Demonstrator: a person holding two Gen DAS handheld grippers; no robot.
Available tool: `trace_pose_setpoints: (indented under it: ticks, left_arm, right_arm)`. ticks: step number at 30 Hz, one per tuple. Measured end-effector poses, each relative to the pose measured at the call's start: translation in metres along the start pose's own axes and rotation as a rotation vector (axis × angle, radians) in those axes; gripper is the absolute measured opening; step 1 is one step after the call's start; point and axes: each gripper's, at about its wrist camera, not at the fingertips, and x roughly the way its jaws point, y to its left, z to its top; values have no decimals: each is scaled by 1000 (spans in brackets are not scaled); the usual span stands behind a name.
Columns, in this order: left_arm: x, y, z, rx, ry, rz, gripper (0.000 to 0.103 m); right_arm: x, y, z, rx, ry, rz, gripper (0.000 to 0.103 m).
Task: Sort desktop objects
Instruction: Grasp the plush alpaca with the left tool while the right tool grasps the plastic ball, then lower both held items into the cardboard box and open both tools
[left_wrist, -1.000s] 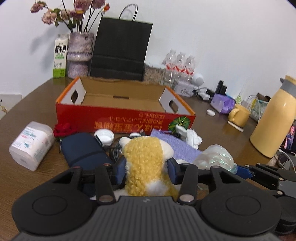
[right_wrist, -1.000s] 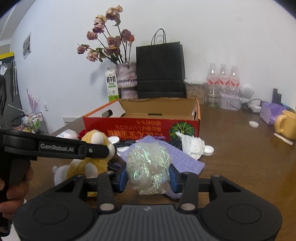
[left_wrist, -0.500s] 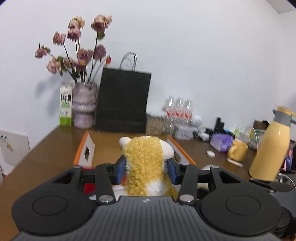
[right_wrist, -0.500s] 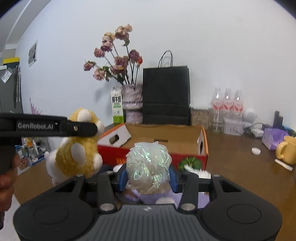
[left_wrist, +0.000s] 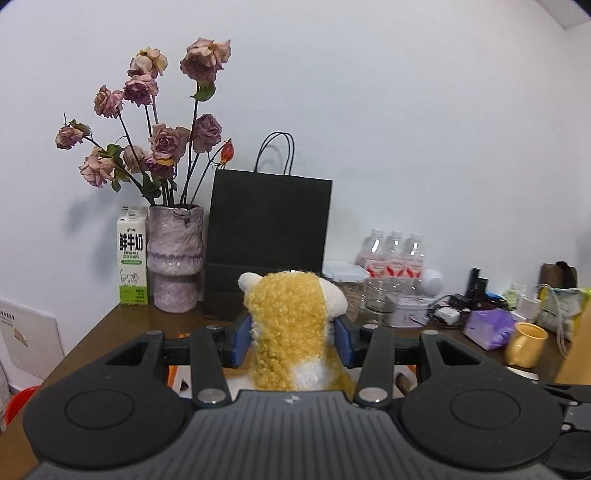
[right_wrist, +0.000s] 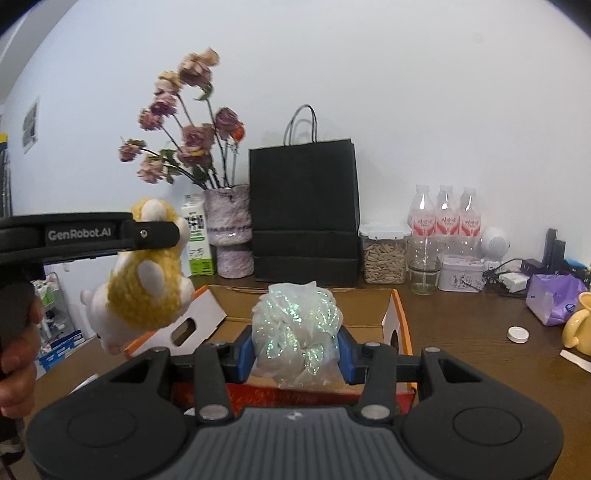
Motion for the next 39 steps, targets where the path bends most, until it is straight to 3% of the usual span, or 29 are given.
trace_pose_setpoints:
  ticks: [5,8,17,22,29,32,34,37,39]
  left_arm:
    - [39,4,-3,38,8,5,46]
    - [67,6,-8,40,65,-3,46]
    - [148,29,-40,-35,371,-64,46]
    - [162,29,-59,-43,496,-98,47]
    - [159,20,-69,-8,578,-108,49]
    - [161,20,-70,-9,607,-101,55]
    - [160,19,-69,-14,602,-86,74]
    - [156,17,-64,7,576,-53,93]
    - [154,14,-62,26,552,-24,99]
  right_arm:
    - [46,-6,3,19,42,-11,43]
    - [78,-12,8,22,69,-19,43]
    - [150,-40,2,50,174,-37,43]
    - [164,-46,-13,49,266,-19,43]
    - [160,-41,-21,28,334,-3,47]
    - [157,-38,-22,19,341,-9,49]
    - [155,-37,-23,13,343,-15,51]
    - [152,-37,-23,6,344,-16,53]
    - [150,-38,-23,8,339,-7,57]
